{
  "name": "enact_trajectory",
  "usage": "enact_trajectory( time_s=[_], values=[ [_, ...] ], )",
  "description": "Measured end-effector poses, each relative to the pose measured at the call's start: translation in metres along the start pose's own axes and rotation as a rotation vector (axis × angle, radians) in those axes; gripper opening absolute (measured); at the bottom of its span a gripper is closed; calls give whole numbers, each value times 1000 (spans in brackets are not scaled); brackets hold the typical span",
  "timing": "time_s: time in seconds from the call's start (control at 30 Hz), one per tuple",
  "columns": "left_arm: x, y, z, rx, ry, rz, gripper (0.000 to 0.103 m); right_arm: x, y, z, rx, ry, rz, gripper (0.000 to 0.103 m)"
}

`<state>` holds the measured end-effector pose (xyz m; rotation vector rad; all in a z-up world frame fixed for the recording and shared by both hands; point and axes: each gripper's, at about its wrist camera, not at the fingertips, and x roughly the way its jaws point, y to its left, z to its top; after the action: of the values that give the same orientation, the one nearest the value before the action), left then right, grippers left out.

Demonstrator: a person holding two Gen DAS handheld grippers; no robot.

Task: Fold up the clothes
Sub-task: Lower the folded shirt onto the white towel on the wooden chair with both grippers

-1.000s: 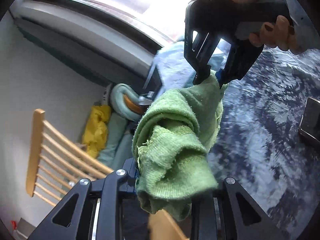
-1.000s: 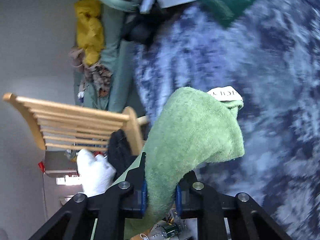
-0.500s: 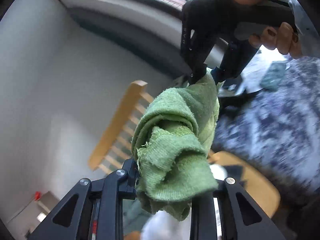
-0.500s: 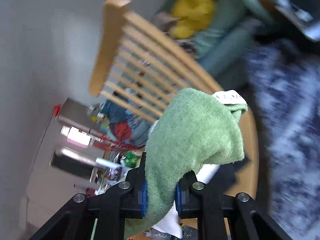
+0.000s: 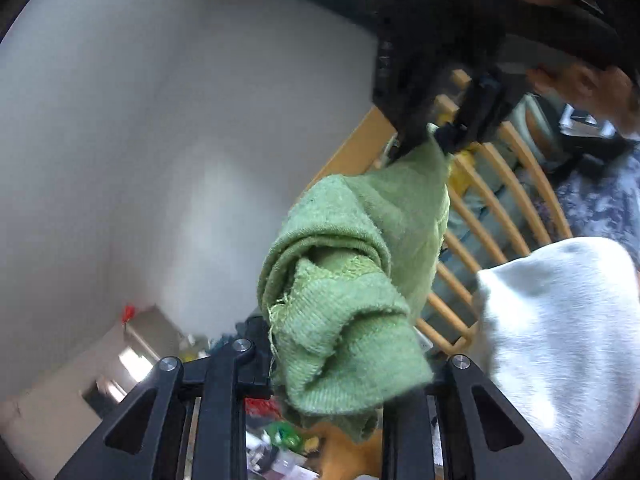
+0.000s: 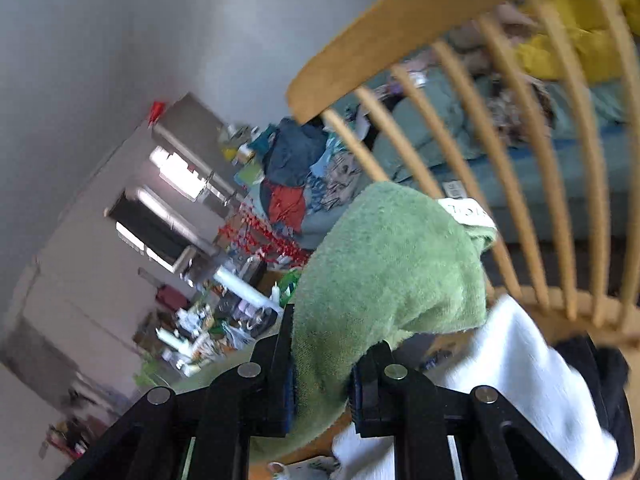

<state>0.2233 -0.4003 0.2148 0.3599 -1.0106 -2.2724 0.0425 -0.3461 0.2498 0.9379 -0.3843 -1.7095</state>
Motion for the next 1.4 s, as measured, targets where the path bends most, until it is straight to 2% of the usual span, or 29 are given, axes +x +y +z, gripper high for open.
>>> enact_trajectory(
  time_s=[0.07,0.17,0.3,0.43,0.6,0.77,0.87,0.93,1.1,1.17,1.3,1.4],
  values=[
    [13,-6,-14,-5,33,0,26,21,-2,-5,-30,34,-26,16],
    [21,-22,-37,-38,96,-100,25,49,-31,-25,31,128,-84,16],
    [10,-48,-55,6,126,-214,25,56,-62,-52,48,222,-170,15],
    [-3,-48,-46,-1,130,-301,26,42,-77,-64,72,269,-219,16],
    [-11,-46,-33,14,196,-496,28,33,-86,-72,90,318,-268,16],
    [-19,-39,-39,-41,266,-628,29,33,-98,-78,151,334,-263,17],
    [-14,-43,-43,-19,286,-663,34,33,-101,-79,171,339,-266,25],
    [-11,-48,-34,7,297,-669,37,30,-102,-80,176,341,-274,28],
    [-26,-42,-36,21,298,-716,62,15,-113,-72,207,319,-297,32],
    [-34,-35,-35,1,288,-742,68,11,-119,-71,222,317,-307,38],
    [-37,-15,-39,-118,293,-826,89,2,-123,-68,222,293,-336,49],
    [-35,-5,-43,-195,299,-839,98,-9,-127,-64,231,276,-337,52]
  ],
)
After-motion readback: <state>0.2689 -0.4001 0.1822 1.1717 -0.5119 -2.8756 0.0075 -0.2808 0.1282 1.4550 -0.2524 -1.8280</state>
